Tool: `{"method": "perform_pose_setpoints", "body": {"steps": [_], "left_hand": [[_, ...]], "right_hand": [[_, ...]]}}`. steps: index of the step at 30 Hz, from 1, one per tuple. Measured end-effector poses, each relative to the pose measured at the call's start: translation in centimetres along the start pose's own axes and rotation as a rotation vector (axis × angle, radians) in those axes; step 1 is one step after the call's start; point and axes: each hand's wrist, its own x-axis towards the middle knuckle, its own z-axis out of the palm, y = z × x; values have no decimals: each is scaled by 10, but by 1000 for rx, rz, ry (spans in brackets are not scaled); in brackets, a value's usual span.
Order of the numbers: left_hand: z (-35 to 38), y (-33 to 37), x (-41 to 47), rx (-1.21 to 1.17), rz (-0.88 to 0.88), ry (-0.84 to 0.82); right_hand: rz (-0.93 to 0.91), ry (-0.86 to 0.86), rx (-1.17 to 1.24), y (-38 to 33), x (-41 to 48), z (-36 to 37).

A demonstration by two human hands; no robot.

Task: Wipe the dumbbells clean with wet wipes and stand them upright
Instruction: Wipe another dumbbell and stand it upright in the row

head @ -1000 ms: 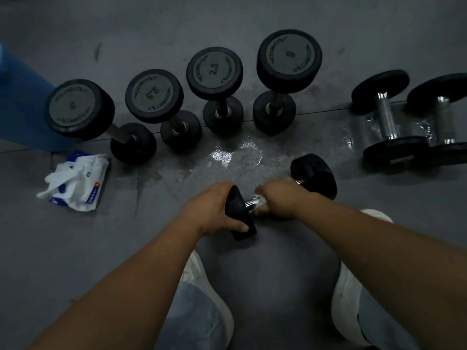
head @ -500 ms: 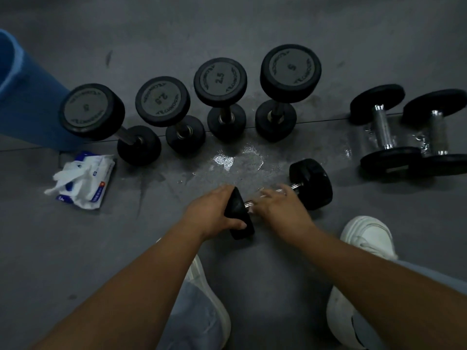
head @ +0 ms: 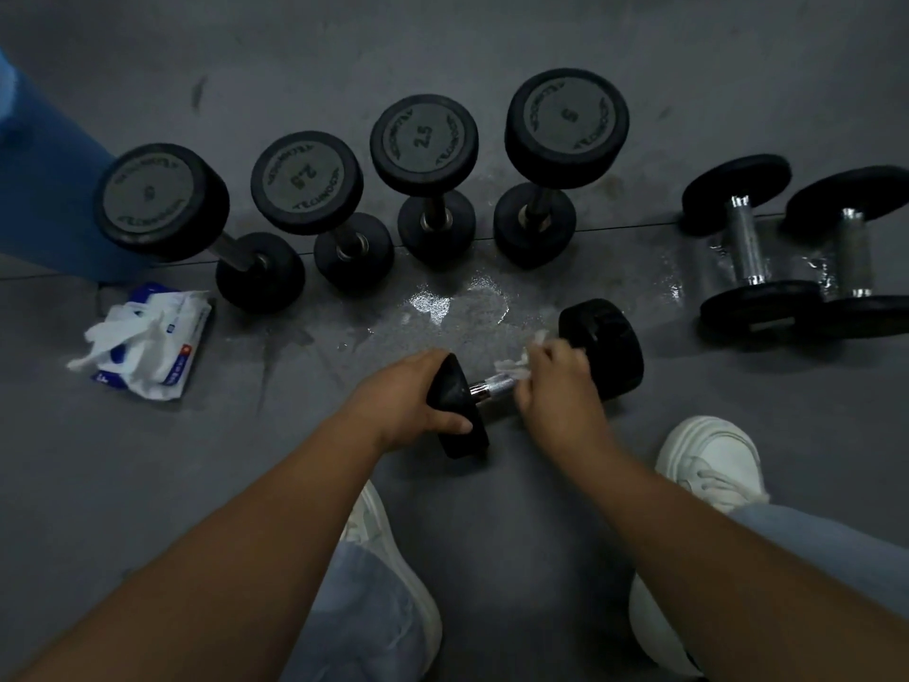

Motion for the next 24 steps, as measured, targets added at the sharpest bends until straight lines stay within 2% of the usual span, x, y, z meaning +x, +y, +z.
{"method": "perform_pose_setpoints", "body": {"steps": [3, 5, 6, 9, 10, 12, 13, 16, 17, 20, 24], "left_hand": [[1, -1, 1, 4, 0, 2], [3, -1, 1, 5, 3, 3], [3, -1, 1, 5, 6, 5], [2, 0, 1, 1, -7, -3], [2, 0, 1, -3, -7, -10], [0, 2, 1, -8, -5, -37], [0, 2, 2, -9, -6, -47], [4, 9, -2, 18, -26, -66], [7, 14, -5, 50, -47, -69], [19, 28, -13, 206, -121, 27], [25, 28, -11, 335, -90, 176]], "right_hand": [[-83, -18, 7, -7, -11, 12], [-262, -162, 51, -11, -8, 16], [-353, -165, -36, -8, -5, 15], [-124, 40, 6, 4, 0, 14], [-111, 30, 50, 2, 0, 12], [-262, -111, 16, -8, -2, 14], [-266, -145, 20, -9, 0, 13], [-42, 26, 176, -3, 7, 4], [-56, 31, 187, -1, 6, 4], [-251, -150, 45, -6, 2, -5], [-285, -321, -269, -1, 28, -20]]}}
